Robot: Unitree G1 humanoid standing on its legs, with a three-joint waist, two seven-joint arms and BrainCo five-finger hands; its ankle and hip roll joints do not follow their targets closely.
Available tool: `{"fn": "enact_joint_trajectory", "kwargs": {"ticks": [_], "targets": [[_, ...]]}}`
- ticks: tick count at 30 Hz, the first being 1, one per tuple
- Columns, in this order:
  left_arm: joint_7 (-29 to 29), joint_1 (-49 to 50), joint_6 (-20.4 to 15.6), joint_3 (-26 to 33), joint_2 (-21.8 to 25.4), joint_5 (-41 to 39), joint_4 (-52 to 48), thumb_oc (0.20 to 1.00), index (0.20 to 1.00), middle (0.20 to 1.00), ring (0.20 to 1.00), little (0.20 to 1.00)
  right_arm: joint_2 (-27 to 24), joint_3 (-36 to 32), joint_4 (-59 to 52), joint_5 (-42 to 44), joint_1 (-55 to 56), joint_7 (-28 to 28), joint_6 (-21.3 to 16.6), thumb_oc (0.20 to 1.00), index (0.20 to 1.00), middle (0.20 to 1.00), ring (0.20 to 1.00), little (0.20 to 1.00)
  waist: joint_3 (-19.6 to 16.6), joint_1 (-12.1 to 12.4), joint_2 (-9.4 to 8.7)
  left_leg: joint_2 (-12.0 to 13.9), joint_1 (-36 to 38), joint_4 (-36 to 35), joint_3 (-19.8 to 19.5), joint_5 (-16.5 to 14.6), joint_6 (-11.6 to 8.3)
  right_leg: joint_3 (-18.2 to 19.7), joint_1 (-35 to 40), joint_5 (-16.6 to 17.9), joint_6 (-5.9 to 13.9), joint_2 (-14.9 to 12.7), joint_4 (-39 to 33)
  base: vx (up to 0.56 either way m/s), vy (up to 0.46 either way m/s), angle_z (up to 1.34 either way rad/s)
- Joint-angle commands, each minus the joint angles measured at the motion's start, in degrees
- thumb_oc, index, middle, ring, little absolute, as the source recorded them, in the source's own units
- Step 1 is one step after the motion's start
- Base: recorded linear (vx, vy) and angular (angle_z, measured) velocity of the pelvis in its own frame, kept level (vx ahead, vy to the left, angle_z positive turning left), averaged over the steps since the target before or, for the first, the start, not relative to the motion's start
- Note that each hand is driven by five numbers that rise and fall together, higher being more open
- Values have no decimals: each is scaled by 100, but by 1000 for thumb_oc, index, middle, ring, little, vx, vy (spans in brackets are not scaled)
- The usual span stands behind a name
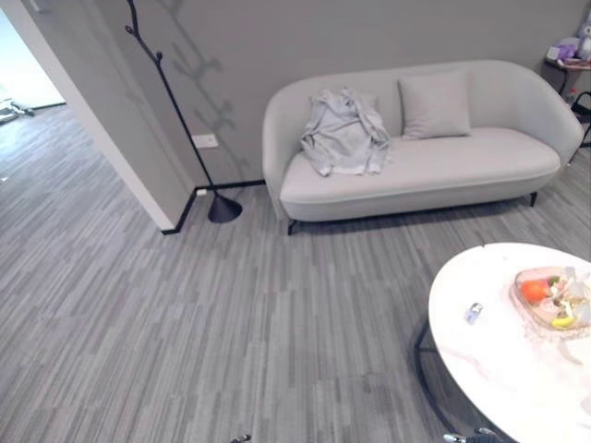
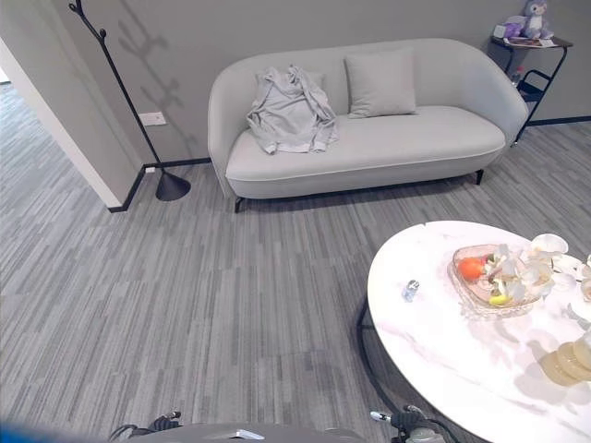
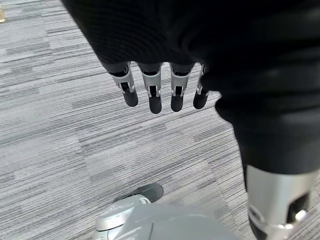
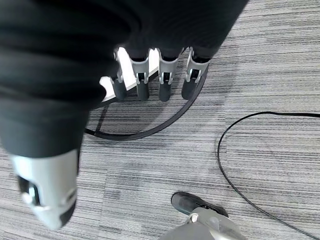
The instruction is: Hang the clothes on the sofa on the clothes rack.
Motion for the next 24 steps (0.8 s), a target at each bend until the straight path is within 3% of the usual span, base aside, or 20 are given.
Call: {"fn": "enact_joint_trajectory", "kwargs": {"ticks": [1, 12, 24], "targets": [[32, -359, -147, 73, 217, -160, 44, 1000, 1000, 1000, 1000, 1000, -70, 283, 11, 71, -329, -42, -128, 1000, 1000, 1000, 1000, 1000, 53, -18, -334, 53, 477, -513, -615, -240, -217, 7, 454, 802, 746, -496, -1114, 0, 0, 0], [241, -302, -147, 367, 156, -516, 97, 1000, 1000, 1000, 1000, 1000, 8, 178, 69, 204, -311, -183, -169, 1000, 1000, 1000, 1000, 1000, 58, 32, -352, 52, 459, -513, -636, -230, -217, -41, 465, 781, 744, -503, -1114, 0, 0, 0], [-3, -259, -44, 114, 90, -104, 406, 1000, 1000, 1000, 1000, 1000, -36, 238, 289, 41, -231, -57, -72, 1000, 1000, 1000, 1000, 1000, 60, -35, -327, 61, 473, -513, -629, -257, -212, -11, 471, 771, 738, -494, -1114, 0, 0, 0]]}}
